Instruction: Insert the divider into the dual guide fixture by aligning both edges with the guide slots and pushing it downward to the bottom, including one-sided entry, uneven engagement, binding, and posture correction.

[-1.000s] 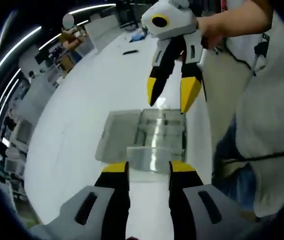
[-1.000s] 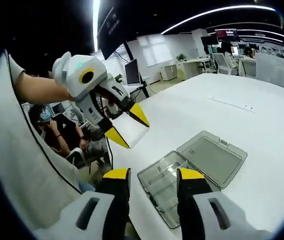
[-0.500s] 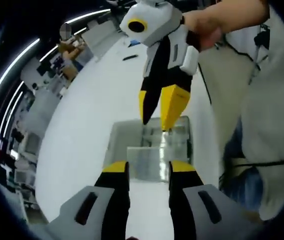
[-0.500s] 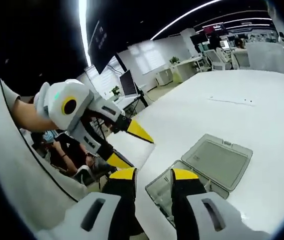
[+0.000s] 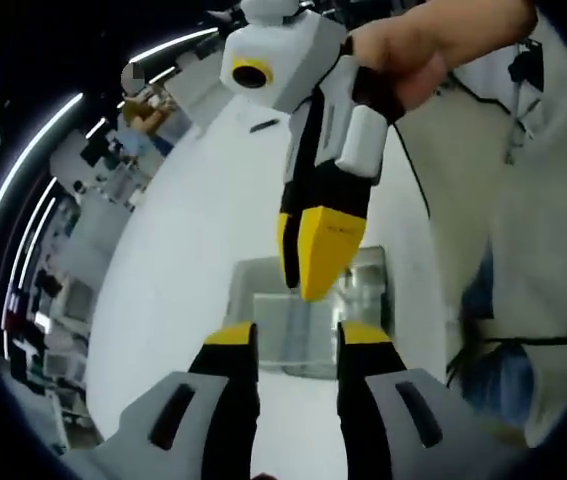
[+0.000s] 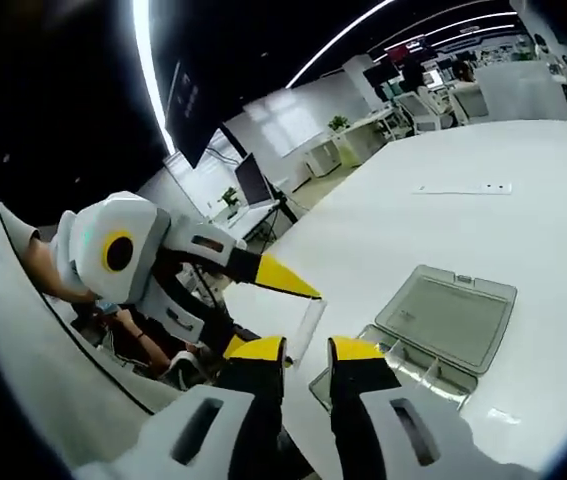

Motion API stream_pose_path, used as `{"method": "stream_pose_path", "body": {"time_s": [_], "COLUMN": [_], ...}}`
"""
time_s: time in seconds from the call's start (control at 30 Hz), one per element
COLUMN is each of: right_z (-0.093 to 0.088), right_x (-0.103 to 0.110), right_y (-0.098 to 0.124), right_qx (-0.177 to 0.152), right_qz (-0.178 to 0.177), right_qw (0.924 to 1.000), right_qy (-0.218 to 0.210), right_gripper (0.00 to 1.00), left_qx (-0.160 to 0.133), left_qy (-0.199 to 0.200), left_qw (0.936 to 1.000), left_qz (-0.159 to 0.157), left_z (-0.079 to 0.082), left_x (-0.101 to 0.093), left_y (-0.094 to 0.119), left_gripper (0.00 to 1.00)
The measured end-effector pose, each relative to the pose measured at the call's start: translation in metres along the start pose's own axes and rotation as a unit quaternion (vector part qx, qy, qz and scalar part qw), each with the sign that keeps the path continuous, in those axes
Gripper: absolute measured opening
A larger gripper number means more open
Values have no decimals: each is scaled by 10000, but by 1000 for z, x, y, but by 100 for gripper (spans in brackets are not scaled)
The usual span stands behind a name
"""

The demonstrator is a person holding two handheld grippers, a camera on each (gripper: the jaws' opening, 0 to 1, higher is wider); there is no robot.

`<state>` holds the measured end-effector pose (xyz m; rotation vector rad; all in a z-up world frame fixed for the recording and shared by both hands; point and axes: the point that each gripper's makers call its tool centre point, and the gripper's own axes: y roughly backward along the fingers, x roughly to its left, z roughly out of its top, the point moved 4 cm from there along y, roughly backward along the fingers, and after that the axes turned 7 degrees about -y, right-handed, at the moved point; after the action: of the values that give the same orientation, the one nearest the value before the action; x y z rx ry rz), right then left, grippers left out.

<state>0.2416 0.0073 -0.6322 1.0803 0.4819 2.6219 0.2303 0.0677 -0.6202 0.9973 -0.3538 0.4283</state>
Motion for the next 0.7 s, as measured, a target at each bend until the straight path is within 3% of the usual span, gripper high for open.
{"method": "stream_pose_path", "body": {"time_s": [0.7], "right_z": [-3], "right_x": [-3], "right_y": [-2], "right_qx": [17], "right_qz": [-8], "right_qw": [9980], "right_qy": [-625], "right_gripper": [4], "left_qx": [71], "left_qy": [-316], "left_qw": [9990], "left_qz": [296], "left_z": [7], "left_x": [0], "left_y": [0], "left_gripper": [25]}}
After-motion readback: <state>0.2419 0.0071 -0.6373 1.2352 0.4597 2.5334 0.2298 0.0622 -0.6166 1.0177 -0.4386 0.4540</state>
